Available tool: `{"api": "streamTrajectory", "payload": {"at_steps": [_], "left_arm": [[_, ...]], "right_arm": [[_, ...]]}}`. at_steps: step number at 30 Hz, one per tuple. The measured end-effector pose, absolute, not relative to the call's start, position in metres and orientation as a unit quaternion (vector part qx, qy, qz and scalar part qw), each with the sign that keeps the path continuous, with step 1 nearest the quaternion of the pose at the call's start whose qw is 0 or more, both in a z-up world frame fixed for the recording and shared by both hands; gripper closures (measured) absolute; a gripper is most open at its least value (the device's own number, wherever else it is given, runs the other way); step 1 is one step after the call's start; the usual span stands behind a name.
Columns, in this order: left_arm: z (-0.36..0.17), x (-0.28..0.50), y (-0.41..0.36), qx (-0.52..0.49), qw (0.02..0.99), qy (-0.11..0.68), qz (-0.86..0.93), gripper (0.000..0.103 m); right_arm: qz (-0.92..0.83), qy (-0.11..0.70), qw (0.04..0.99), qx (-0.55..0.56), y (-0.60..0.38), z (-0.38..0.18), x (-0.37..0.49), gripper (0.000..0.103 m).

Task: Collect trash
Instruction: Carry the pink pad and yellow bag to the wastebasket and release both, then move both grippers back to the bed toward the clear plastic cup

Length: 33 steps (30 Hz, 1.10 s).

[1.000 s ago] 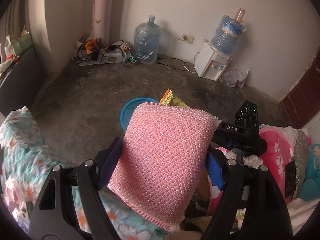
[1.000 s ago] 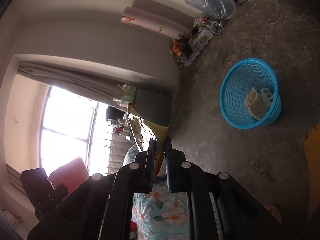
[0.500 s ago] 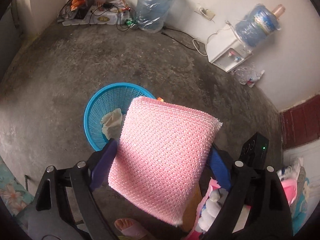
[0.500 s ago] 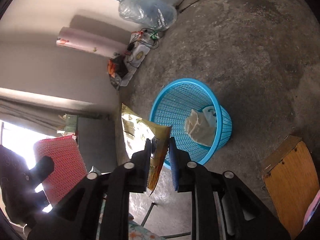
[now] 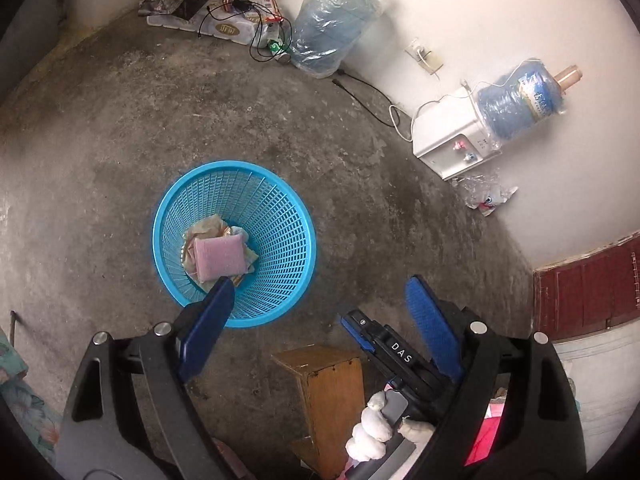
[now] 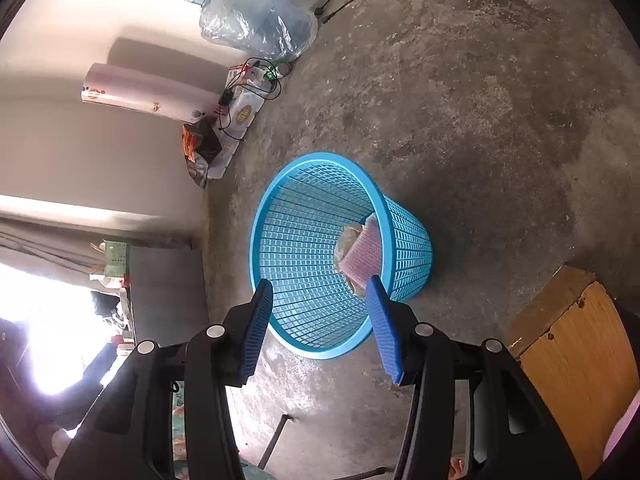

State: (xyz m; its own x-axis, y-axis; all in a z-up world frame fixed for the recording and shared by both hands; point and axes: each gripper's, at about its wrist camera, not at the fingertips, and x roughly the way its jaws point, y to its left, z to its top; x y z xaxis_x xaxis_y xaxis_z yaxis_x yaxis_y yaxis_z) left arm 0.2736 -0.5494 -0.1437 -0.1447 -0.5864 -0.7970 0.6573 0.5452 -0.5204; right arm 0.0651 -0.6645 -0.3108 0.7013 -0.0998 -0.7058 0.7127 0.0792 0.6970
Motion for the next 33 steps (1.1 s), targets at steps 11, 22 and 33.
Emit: {"api": "streamTrajectory", "payload": {"at_steps": [11,22,33], "left_arm": [[-0.03,0.234,-0.424,0.001,0.701,0.484,-0.523,0.019],[0.08,0.192,-0.213,-0.029,0.803,0.358,-0.476,0.019],[0.109,0.154,-0.04,-0.069,0.874,0.316,-0.362,0.019]], "right_arm": [[-0.243,0.192,0.761,0.57,-0.58,-0.186,0.061,0.051],[-0.167,0.243,0.898,0.326,-0.438,-0.045,0.088,0.02],[0.004,0.276,0.924,0.265,-0.327,-0.01,0.112,0.014]]}}
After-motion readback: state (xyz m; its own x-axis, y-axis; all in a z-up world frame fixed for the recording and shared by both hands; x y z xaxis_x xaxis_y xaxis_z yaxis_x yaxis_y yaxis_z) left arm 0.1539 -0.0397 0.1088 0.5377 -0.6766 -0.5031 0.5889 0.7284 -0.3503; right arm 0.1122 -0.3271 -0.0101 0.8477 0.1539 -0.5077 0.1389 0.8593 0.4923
